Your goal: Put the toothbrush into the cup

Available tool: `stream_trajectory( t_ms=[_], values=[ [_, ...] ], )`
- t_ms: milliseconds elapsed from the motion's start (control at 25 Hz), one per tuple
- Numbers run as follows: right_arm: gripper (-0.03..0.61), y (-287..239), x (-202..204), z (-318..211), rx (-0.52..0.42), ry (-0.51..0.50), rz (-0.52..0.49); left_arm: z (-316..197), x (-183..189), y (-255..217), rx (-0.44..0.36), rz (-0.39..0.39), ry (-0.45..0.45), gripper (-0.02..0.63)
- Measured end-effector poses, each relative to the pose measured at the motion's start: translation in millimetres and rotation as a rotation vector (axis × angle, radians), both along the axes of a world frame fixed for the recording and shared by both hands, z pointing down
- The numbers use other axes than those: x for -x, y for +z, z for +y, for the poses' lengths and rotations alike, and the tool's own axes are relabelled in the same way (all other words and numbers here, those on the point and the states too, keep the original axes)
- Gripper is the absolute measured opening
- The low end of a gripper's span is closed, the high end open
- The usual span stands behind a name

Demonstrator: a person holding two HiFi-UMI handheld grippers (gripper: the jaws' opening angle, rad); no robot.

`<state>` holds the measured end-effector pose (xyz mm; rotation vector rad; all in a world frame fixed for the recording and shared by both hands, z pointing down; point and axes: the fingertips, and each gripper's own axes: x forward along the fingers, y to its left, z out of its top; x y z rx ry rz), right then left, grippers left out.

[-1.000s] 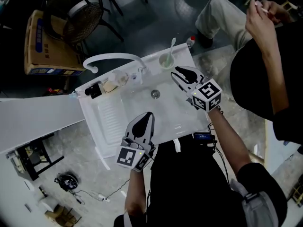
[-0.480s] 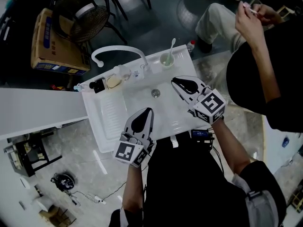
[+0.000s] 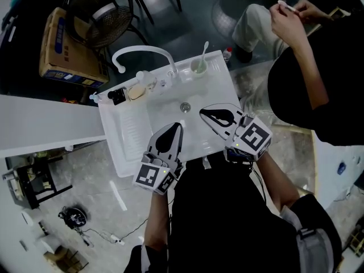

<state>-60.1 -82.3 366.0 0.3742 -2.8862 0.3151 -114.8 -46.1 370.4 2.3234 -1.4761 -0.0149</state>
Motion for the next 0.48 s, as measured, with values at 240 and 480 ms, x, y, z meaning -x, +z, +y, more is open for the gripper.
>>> stream_trajectory(
  t_ms=[240,480],
  values=[
    [0.014,-10,-1,22,0.043,-0.037,-0.064,4,-8,-5,-0.001,-0.004,0.012,0.011],
    [0.012,-16,-20,17,0.081,-0.049,-0.119,4,-19,-8,-0.01,-0.047,-0.001,0.009]
  ],
)
